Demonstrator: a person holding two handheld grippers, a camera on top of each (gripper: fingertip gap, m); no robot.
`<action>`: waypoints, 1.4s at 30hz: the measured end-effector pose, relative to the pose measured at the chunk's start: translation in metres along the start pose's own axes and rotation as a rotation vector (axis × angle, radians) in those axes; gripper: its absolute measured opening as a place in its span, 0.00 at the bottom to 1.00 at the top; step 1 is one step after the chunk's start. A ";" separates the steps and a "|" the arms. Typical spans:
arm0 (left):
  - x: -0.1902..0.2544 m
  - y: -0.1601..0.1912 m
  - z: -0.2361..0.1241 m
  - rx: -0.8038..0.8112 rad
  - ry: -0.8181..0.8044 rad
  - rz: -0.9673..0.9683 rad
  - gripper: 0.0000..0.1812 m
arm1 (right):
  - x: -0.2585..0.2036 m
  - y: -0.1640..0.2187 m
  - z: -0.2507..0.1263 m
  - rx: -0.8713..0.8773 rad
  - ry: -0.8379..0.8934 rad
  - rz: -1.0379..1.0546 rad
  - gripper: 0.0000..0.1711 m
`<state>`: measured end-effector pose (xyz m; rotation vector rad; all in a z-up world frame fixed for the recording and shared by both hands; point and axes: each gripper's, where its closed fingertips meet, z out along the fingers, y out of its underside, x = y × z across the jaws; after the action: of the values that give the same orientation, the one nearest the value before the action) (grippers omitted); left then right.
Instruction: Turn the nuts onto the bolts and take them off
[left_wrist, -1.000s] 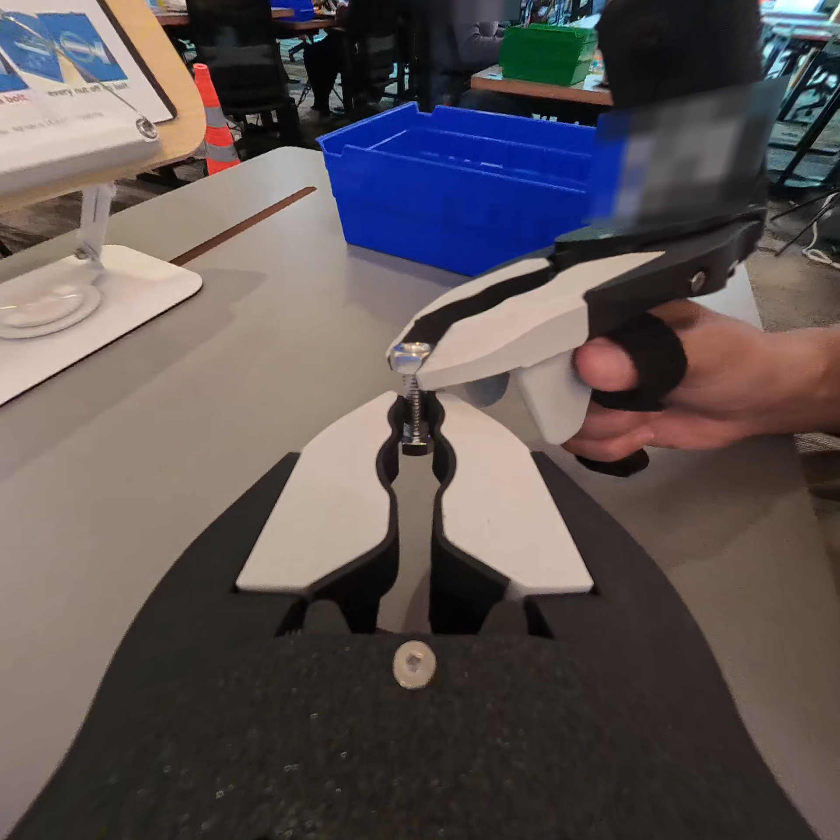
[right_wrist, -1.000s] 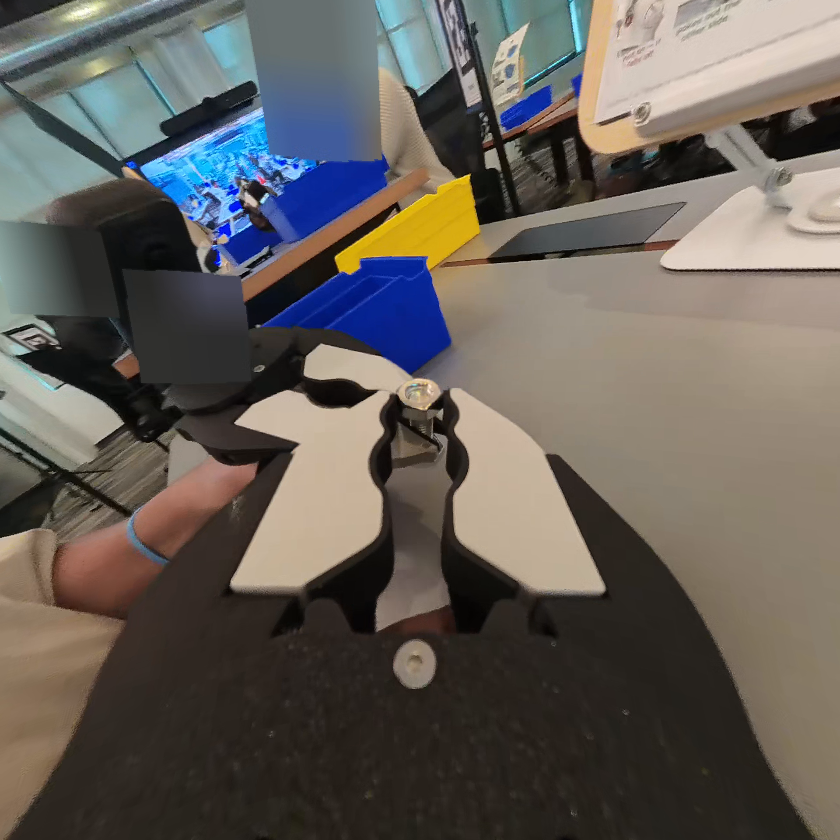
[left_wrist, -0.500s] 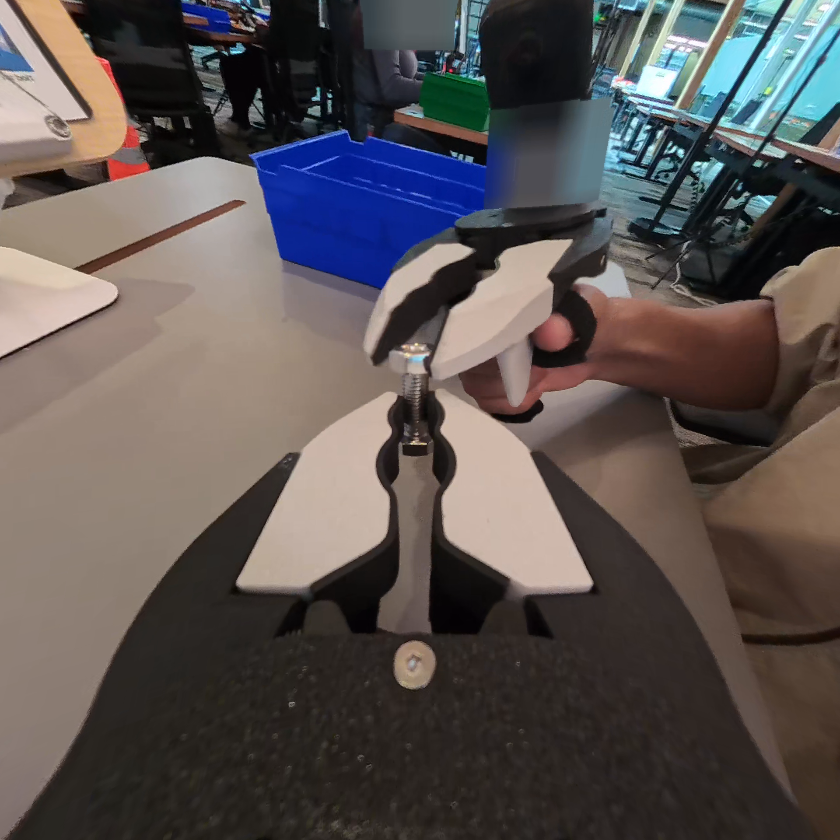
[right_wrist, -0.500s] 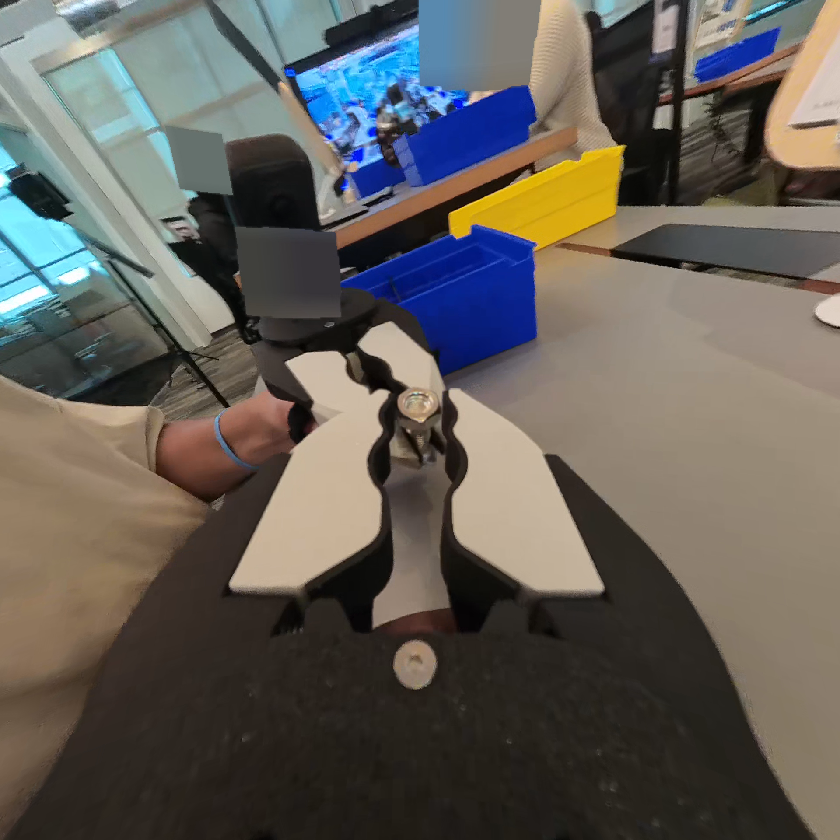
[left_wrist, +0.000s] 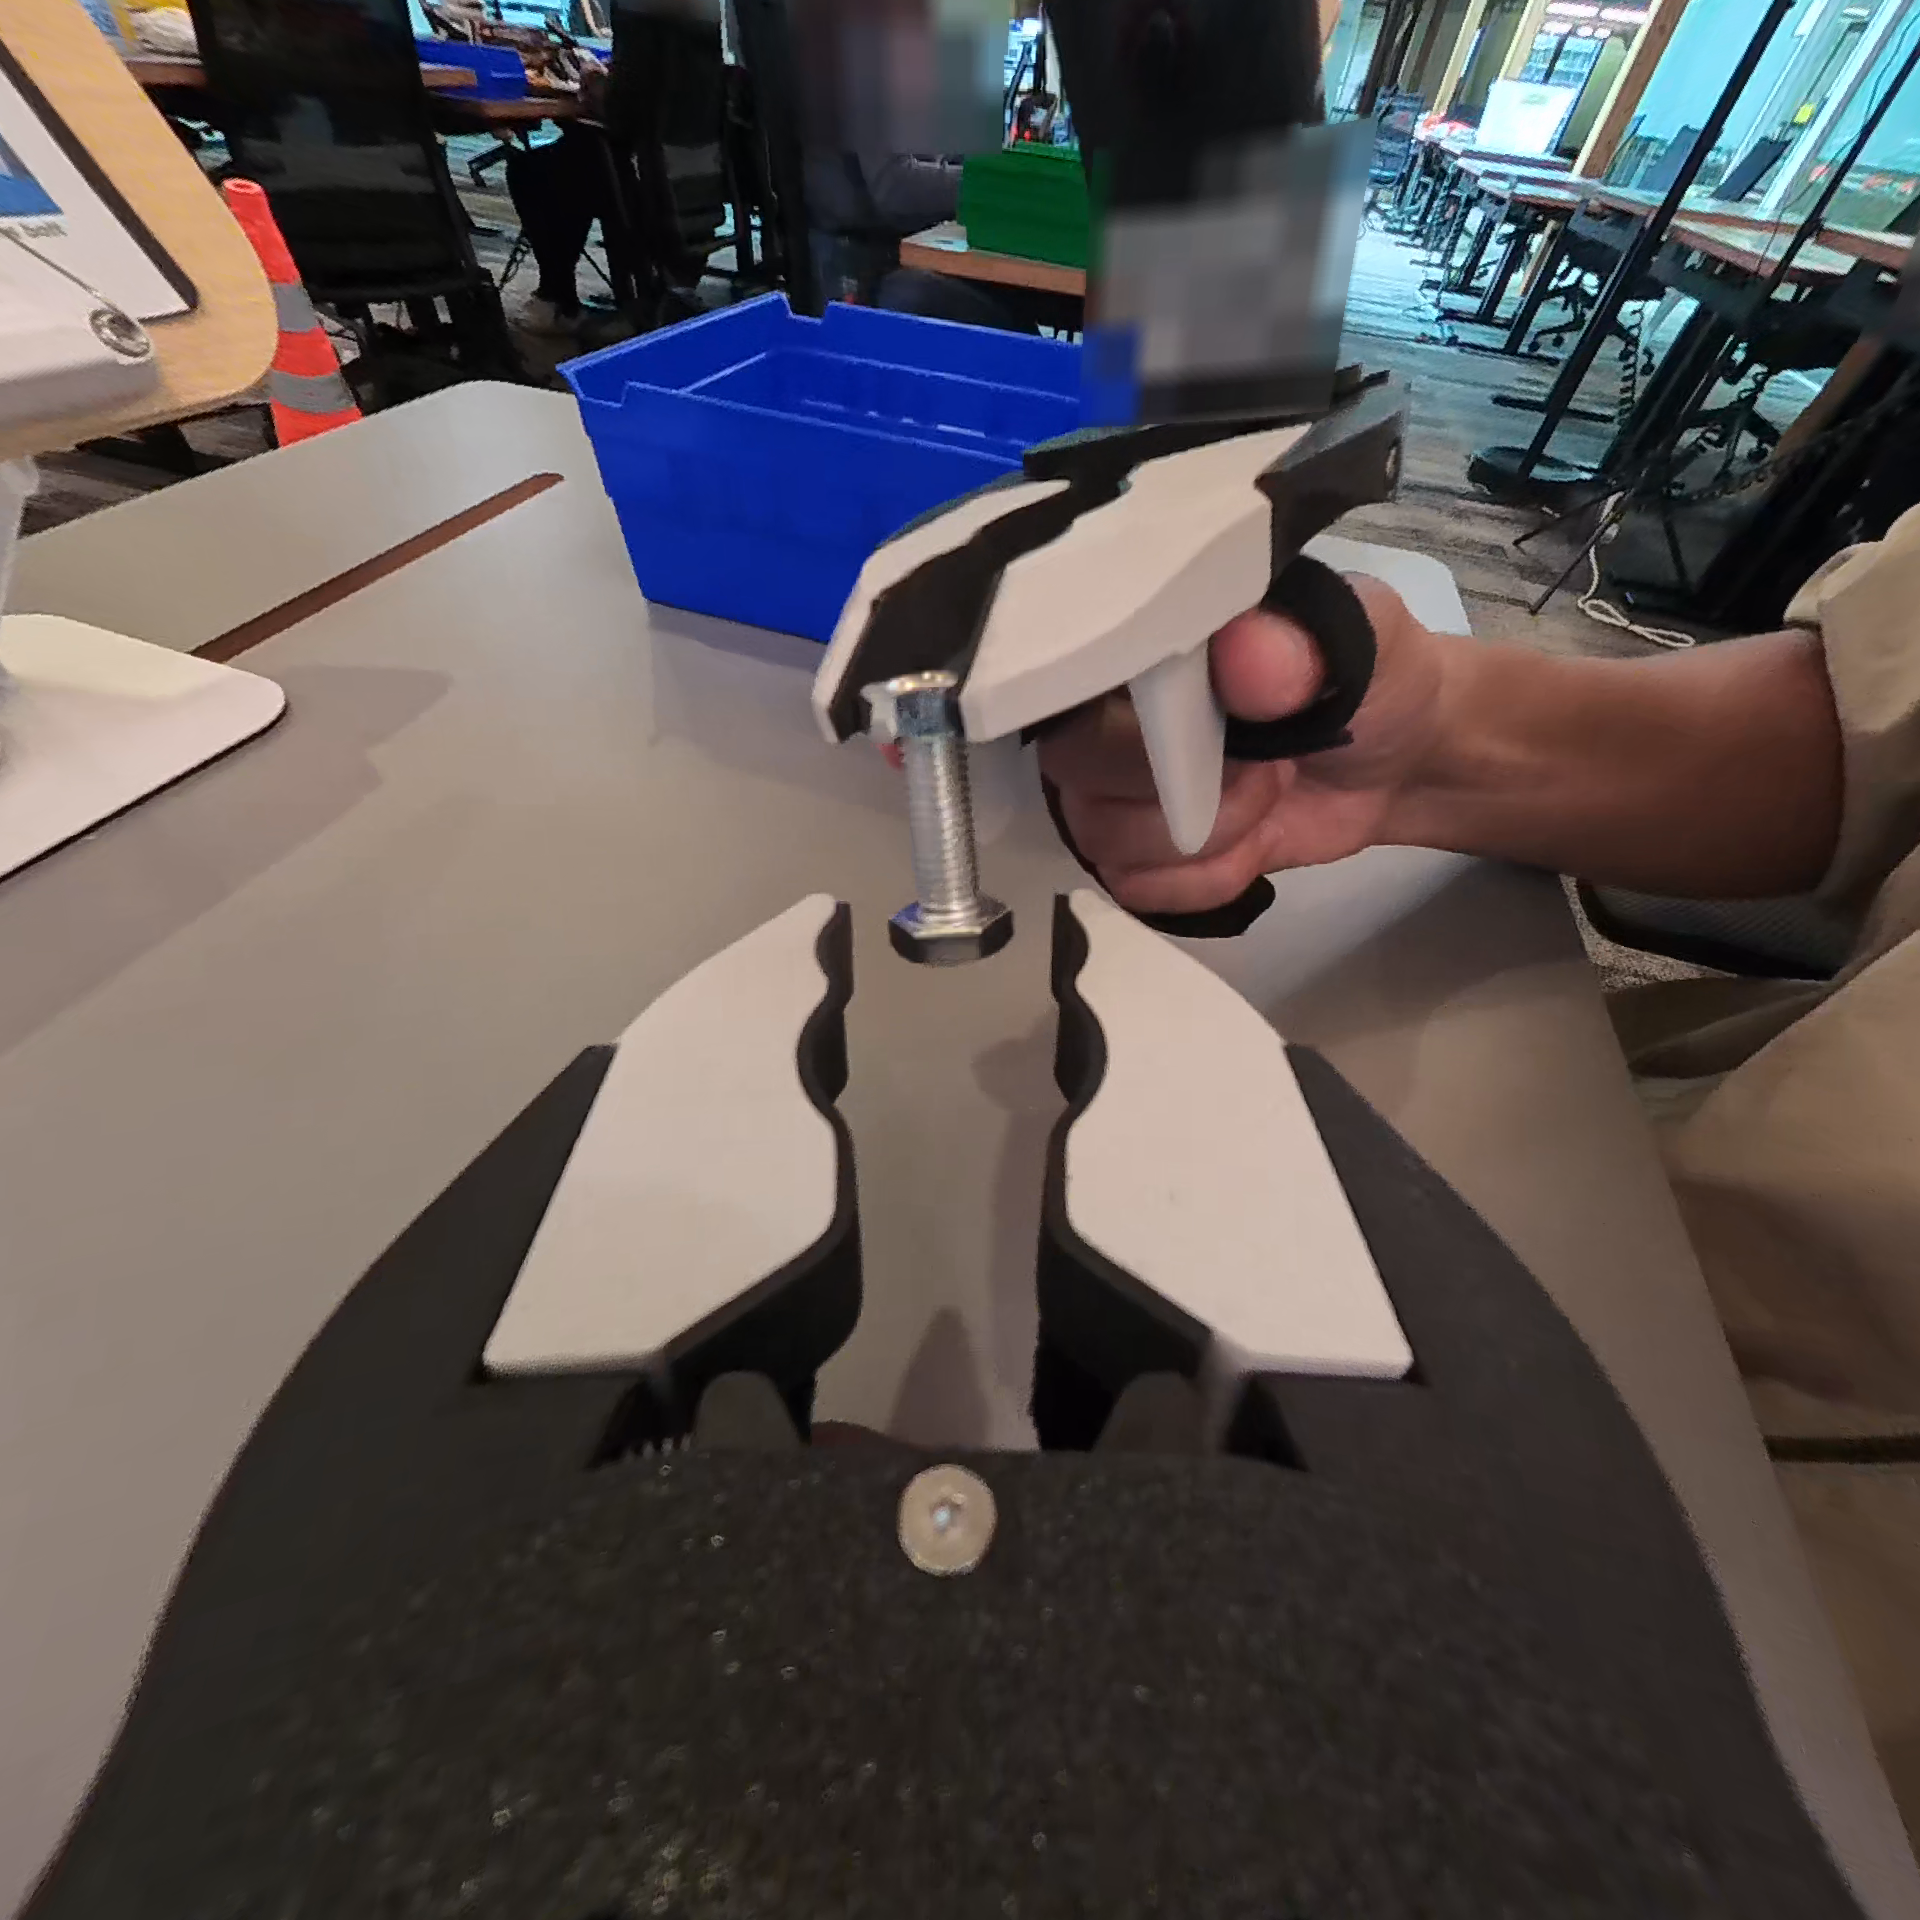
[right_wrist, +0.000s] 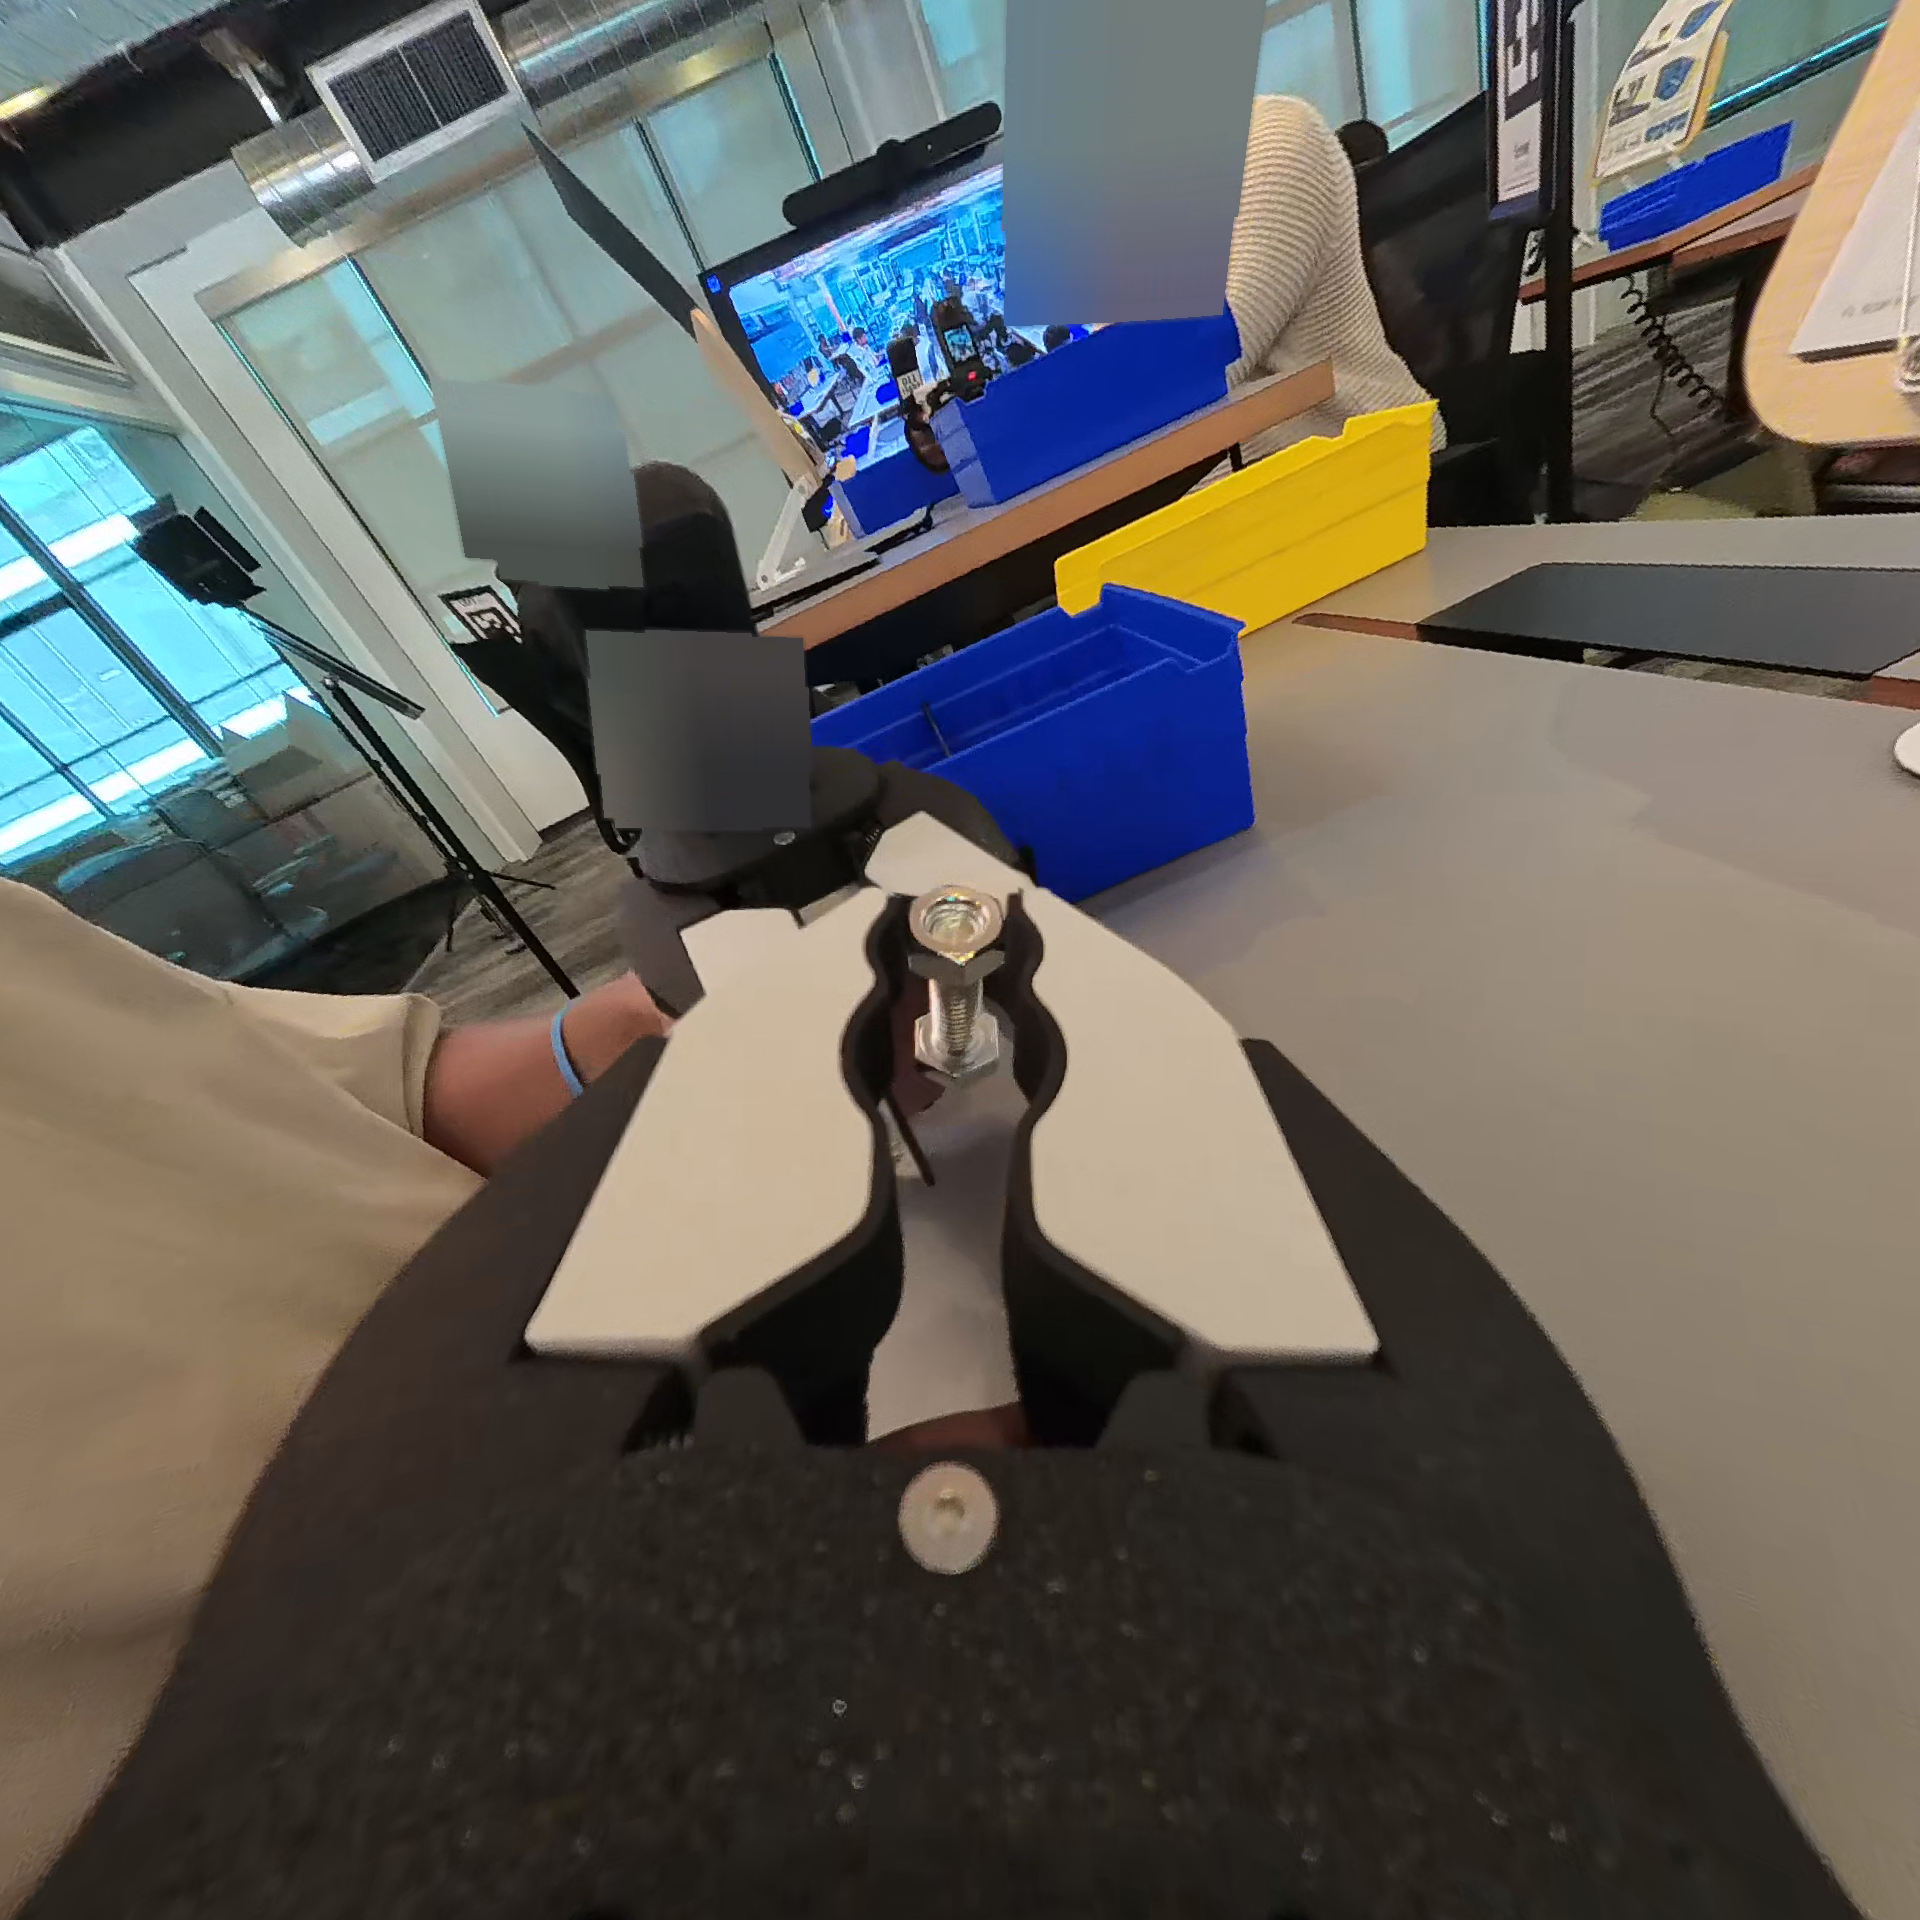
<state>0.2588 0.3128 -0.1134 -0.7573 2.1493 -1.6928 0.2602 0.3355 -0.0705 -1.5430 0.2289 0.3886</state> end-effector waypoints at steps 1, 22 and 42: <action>-0.001 0.000 0.000 0.002 -0.005 0.001 0.20 | 0.000 0.001 0.001 -0.006 0.005 -0.008 0.10; 0.015 -0.013 -0.008 0.067 0.104 -0.006 0.11 | -0.013 -0.010 -0.009 0.083 -0.059 -0.014 0.19; -0.018 -0.010 -0.004 0.023 -0.222 0.114 0.11 | 0.017 -0.004 -0.006 0.122 0.178 0.133 0.11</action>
<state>0.2739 0.3247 -0.1044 -0.7615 1.9795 -1.4982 0.2780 0.3314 -0.0739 -1.4468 0.4880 0.3353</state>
